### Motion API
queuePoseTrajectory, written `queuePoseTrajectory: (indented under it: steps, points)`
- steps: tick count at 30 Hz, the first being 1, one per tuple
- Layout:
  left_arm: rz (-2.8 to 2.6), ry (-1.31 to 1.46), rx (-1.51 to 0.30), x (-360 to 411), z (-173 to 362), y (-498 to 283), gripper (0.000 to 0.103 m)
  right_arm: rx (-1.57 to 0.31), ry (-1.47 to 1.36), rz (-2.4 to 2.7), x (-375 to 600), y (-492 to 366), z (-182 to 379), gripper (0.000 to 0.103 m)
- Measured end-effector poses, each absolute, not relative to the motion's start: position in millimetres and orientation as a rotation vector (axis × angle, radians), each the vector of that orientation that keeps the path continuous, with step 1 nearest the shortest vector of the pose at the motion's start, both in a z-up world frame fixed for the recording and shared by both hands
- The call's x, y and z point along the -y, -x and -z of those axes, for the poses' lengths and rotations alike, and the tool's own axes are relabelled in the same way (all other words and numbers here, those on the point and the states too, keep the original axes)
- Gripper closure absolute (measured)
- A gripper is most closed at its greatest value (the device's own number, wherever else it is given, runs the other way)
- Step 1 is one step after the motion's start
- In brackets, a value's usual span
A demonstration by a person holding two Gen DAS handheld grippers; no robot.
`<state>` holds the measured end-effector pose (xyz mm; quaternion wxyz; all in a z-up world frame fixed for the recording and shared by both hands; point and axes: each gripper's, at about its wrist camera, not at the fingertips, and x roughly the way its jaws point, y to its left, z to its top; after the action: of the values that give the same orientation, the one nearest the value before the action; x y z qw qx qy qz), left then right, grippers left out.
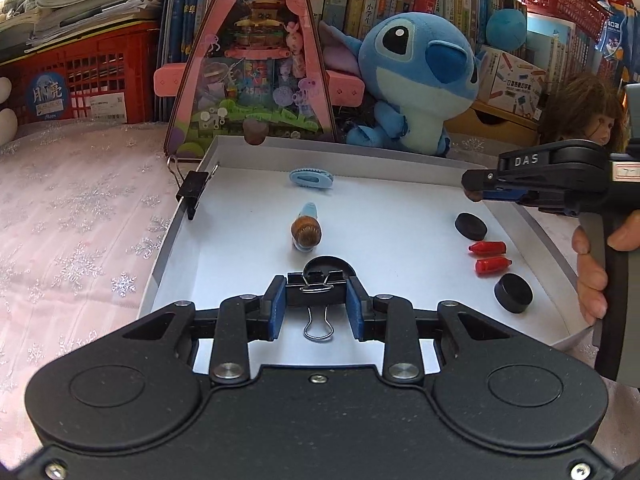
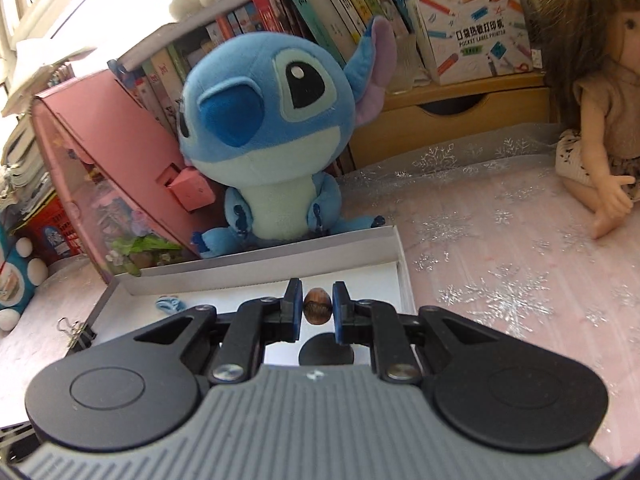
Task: Organize rigid objects
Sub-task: 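Lift and carry the binder clip and acorn over the white box with both tools, then open both tools to drop the binder clip and acorn into the box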
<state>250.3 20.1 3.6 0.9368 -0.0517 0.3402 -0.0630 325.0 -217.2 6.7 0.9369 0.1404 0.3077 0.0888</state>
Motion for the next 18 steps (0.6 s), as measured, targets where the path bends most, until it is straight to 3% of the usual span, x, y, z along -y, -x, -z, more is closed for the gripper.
queuePoseTrajectory:
  steps: [12, 16, 18]
  points:
    - [0.111, 0.063, -0.682, -12.7, -2.6, -261.2, 0.073, -0.691, -0.239, -0.155, 209.4, -339.4, -0.5, 0.083]
    - [0.115, 0.076, -0.691, -12.8, -4.3, -261.0, 0.063, -0.673, -0.252, -0.163, 210.0, -337.5, -1.6, 0.077]
    - [0.111, 0.079, -0.698, -12.8, -5.7, -259.7, 0.058, -0.665, -0.267, -0.166, 211.3, -334.5, -3.6, 0.064]
